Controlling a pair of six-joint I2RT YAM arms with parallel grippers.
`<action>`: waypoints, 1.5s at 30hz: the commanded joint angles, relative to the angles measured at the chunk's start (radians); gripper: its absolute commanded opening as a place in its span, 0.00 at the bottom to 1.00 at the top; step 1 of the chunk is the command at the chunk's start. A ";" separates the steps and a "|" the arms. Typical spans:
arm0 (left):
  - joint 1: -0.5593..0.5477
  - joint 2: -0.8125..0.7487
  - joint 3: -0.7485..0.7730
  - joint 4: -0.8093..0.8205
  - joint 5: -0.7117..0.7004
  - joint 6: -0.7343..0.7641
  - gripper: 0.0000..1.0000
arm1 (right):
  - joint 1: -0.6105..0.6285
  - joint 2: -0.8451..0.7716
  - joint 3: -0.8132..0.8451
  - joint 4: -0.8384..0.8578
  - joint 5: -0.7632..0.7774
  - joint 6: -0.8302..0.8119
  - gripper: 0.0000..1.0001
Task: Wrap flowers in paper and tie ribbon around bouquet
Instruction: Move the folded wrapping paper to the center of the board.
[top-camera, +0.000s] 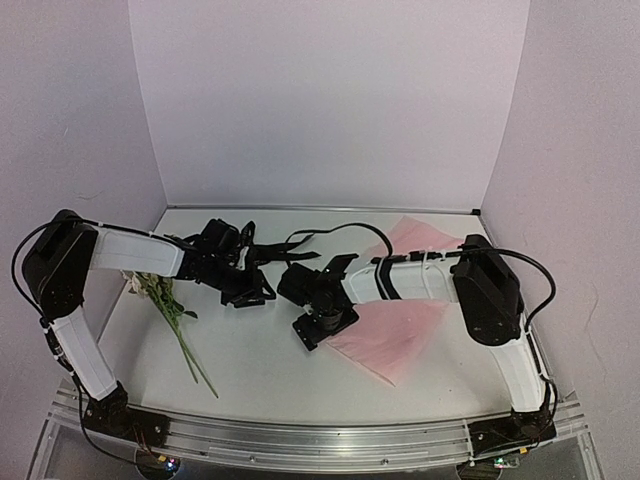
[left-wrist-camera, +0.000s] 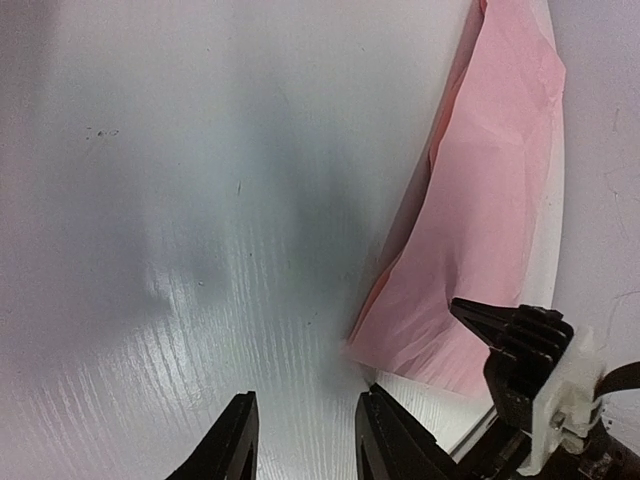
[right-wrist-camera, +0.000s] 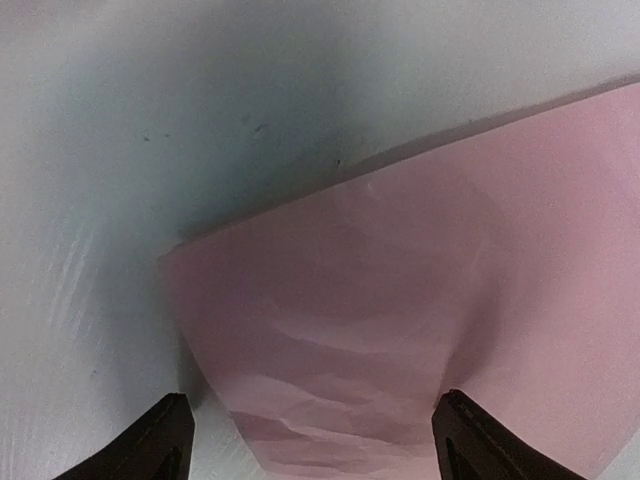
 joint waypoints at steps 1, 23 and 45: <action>0.009 -0.039 -0.012 0.003 0.018 0.021 0.34 | -0.004 0.029 0.034 0.003 0.026 -0.011 0.74; 0.010 -0.013 -0.059 0.105 0.145 -0.024 0.40 | -0.002 -0.198 -0.198 0.149 -0.106 0.174 0.00; -0.144 0.443 0.407 0.115 0.086 0.107 0.80 | -0.324 -0.831 -0.991 0.369 -0.040 0.597 0.98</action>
